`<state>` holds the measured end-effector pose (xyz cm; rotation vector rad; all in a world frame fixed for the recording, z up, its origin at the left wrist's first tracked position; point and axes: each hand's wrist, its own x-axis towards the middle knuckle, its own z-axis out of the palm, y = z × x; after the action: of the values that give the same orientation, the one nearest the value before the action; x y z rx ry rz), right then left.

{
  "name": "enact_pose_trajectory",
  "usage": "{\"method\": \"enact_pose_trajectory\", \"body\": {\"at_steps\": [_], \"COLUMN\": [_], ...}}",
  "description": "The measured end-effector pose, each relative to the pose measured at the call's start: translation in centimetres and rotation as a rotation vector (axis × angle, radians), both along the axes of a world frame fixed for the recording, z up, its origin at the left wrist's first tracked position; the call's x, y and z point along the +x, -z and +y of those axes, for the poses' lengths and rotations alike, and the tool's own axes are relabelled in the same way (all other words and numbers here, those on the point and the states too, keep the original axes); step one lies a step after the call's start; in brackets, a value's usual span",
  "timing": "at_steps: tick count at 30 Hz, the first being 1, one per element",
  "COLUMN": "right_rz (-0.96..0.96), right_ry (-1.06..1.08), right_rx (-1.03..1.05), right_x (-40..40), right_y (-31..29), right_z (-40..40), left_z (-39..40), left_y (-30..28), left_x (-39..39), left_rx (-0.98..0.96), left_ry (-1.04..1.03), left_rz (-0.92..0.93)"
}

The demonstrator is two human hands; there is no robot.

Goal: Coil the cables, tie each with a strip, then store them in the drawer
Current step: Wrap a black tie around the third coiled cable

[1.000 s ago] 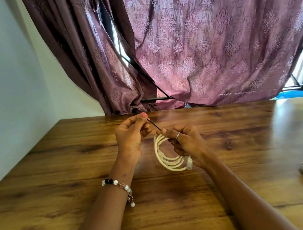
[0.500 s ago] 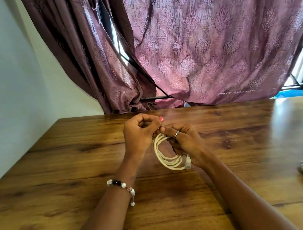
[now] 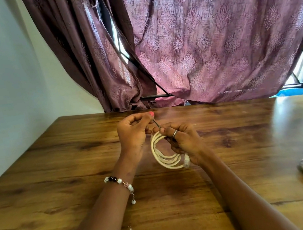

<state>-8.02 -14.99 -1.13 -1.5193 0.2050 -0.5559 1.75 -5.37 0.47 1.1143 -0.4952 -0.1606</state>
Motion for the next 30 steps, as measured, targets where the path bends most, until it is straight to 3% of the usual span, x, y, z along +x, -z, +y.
{"method": "enact_pose_trajectory", "body": {"at_steps": [4,17,23,30], "right_rz": [0.001,-0.019,-0.028,-0.030], "right_ry": [-0.028,-0.013,0.020,0.036], "right_rx": [-0.021,-0.057,-0.083,-0.073], "right_x": [0.0,0.0,0.0,0.2], "right_y": [0.1,-0.1,0.0,0.3], "right_z": [0.0,0.2,0.3,0.0], "left_z": [0.3,0.4,0.1,0.0], "left_y": [0.0,0.0,0.0,0.0], "left_x": [0.6,0.4,1.0,1.1], "left_rx": [-0.031,0.000,-0.103,-0.129], "left_ry": [-0.032,-0.006,0.070,0.076], "left_rz": [0.101,0.078,0.226,0.224]}}
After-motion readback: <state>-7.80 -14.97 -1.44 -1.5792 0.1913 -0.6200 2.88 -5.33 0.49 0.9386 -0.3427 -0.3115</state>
